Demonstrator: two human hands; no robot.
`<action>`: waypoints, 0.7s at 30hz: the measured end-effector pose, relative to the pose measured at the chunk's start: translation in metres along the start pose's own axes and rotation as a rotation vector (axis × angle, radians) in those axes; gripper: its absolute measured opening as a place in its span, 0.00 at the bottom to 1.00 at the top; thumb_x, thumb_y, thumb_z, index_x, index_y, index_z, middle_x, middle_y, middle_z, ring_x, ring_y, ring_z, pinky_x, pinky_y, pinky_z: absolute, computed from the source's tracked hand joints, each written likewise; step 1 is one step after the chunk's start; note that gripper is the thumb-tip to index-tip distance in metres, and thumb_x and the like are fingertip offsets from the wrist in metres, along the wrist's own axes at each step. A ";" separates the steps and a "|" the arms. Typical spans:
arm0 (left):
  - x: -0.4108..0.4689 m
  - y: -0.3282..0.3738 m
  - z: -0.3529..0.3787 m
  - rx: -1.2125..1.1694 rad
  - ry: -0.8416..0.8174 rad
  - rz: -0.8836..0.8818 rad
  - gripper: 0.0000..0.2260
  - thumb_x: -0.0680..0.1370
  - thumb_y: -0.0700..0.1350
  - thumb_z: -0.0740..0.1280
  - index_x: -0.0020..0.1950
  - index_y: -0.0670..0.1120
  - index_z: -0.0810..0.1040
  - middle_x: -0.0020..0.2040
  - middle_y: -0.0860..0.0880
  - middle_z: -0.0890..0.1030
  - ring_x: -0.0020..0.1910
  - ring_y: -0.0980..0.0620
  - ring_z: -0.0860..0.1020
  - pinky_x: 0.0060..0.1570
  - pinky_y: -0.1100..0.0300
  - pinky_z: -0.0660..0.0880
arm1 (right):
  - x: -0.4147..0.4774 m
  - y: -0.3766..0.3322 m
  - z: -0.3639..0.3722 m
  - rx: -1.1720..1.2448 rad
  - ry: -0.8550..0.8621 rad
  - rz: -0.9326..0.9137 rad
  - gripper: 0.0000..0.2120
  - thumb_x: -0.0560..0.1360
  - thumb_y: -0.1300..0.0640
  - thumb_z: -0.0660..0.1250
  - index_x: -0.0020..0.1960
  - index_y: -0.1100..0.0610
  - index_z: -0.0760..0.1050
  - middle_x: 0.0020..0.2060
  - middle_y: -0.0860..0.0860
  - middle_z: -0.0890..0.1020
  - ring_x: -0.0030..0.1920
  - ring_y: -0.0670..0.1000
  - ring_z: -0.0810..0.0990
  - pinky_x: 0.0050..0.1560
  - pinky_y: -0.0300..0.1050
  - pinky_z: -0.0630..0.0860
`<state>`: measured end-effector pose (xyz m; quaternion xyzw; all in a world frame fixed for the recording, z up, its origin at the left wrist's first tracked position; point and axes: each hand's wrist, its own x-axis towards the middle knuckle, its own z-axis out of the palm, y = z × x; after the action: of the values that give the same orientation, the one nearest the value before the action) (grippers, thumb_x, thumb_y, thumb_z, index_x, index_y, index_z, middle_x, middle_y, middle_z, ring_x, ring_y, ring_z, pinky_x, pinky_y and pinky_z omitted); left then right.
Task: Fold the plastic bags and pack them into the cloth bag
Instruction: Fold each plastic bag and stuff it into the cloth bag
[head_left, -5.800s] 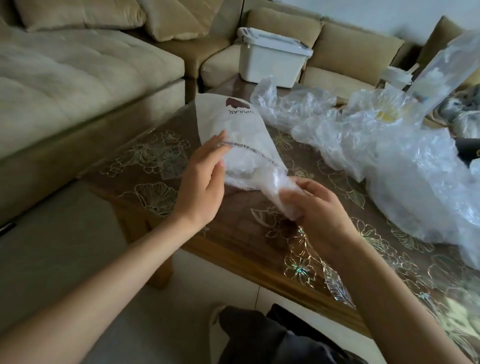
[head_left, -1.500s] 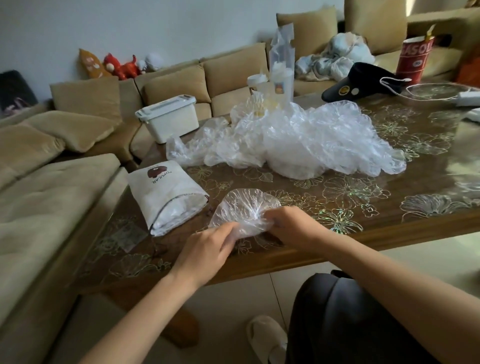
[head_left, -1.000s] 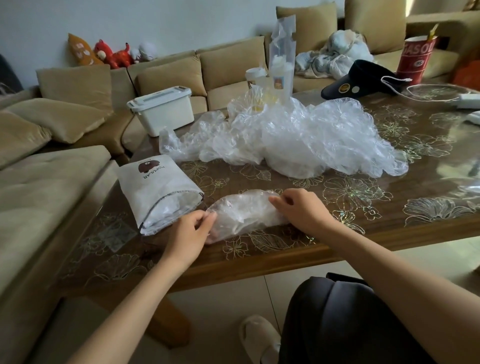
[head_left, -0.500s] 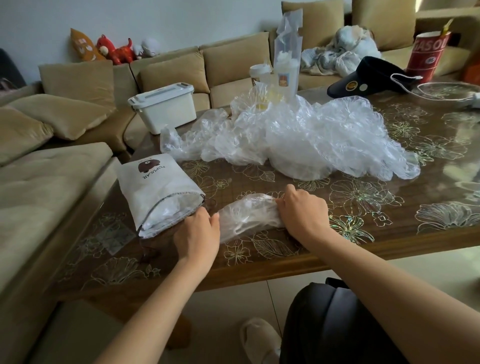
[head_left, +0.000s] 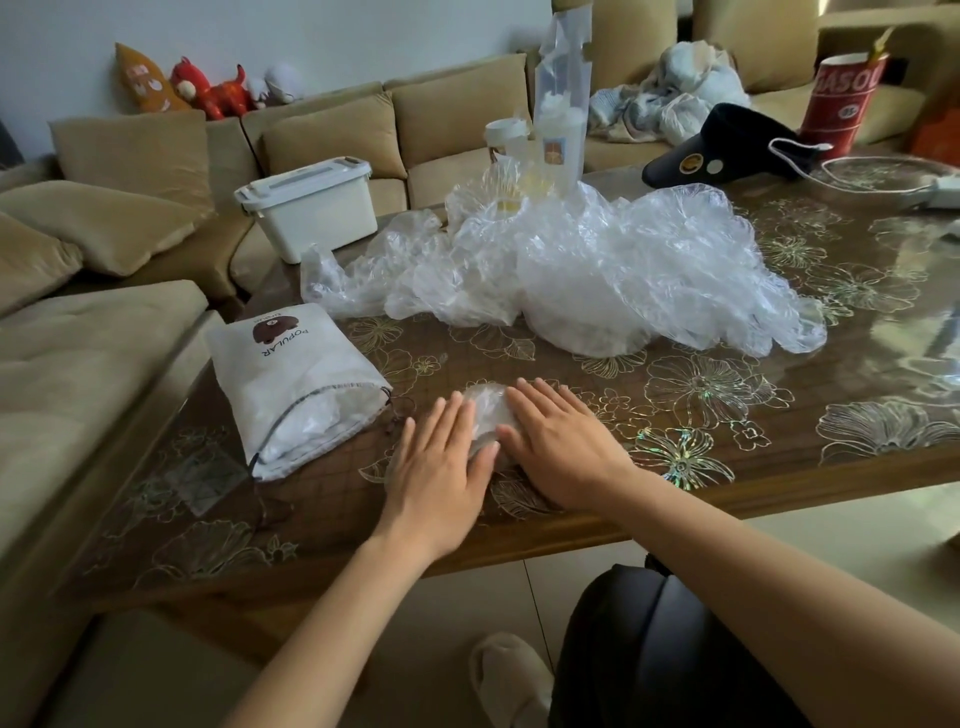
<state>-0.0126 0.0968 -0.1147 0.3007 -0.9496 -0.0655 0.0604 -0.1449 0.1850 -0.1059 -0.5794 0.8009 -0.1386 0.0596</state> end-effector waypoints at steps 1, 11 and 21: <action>-0.001 -0.003 0.001 -0.008 -0.020 -0.026 0.28 0.79 0.59 0.39 0.77 0.50 0.42 0.78 0.52 0.43 0.75 0.57 0.39 0.74 0.56 0.37 | -0.001 0.005 0.000 -0.010 -0.030 0.007 0.29 0.82 0.44 0.42 0.77 0.58 0.47 0.77 0.54 0.49 0.77 0.51 0.45 0.74 0.44 0.39; -0.006 -0.008 -0.001 0.015 -0.087 -0.048 0.46 0.66 0.75 0.34 0.77 0.49 0.37 0.77 0.51 0.38 0.75 0.55 0.37 0.72 0.54 0.34 | -0.005 0.007 -0.001 -0.056 -0.080 0.019 0.41 0.72 0.32 0.33 0.77 0.55 0.45 0.77 0.52 0.45 0.76 0.51 0.41 0.73 0.46 0.36; 0.008 0.024 -0.022 -0.005 0.142 0.316 0.21 0.78 0.54 0.63 0.69 0.49 0.71 0.71 0.50 0.68 0.72 0.52 0.62 0.72 0.58 0.52 | -0.006 0.012 -0.032 0.732 0.551 0.404 0.21 0.82 0.52 0.51 0.45 0.64 0.76 0.40 0.55 0.79 0.41 0.55 0.76 0.44 0.48 0.71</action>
<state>-0.0291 0.1096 -0.0887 0.1513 -0.9782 -0.0361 0.1375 -0.1623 0.1986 -0.0796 -0.2959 0.7819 -0.5441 0.0710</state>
